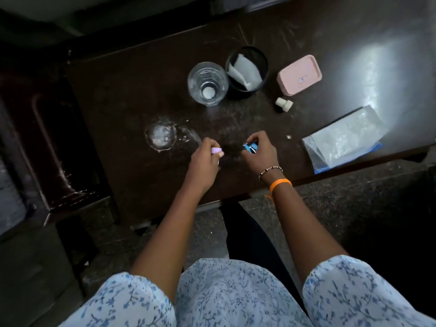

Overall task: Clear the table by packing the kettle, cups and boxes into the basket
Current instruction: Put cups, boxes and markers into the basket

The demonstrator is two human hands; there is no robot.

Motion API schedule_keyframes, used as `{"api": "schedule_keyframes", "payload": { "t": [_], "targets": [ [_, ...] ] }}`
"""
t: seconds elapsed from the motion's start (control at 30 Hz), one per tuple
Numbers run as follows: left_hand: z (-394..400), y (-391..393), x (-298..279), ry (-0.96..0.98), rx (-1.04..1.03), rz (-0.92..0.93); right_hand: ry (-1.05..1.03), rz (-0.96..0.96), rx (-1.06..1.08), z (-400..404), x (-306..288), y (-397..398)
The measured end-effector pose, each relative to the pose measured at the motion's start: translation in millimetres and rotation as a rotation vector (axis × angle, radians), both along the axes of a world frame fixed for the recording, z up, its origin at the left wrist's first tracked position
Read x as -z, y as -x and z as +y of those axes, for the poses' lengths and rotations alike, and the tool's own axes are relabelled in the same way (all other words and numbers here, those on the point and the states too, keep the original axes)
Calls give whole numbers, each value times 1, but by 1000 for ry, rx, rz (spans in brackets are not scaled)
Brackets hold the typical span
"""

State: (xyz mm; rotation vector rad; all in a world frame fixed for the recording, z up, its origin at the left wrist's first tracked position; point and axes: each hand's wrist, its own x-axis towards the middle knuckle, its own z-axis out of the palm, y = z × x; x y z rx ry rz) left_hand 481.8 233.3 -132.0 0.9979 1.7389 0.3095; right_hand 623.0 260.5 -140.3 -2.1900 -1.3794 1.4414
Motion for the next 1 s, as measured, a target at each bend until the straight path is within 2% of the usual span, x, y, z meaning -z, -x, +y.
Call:
{"api": "schedule_keyframes", "payload": {
  "t": [0.13, 0.23, 0.43, 0.53, 0.63, 0.73, 0.83, 1.0],
  "targets": [
    [-36, 69, -32, -65, -160, -79, 27, 94, -119, -11, -26, 58],
    [-63, 133, -50, -83, -353, -92, 32, 141, -198, -15, -45, 115],
    [-107, 266, -83, -174, -793, -120, 111, 327, -149, -31, -76, 261],
    [-120, 325, -95, -243, -918, -82, 32, 341, -279, -36, -89, 330],
    [-121, 374, -107, -306, -999, -60, 88, 522, -241, -39, -104, 397],
    [-107, 416, -114, -374, -1030, -42, 90, 634, -173, -32, -115, 454],
    [-82, 442, -123, -399, -992, 9, 15, 655, -117, -16, -122, 500],
    [-38, 467, -131, -246, -612, 468, -192, 451, -193, 27, -120, 553]
  ]
}}
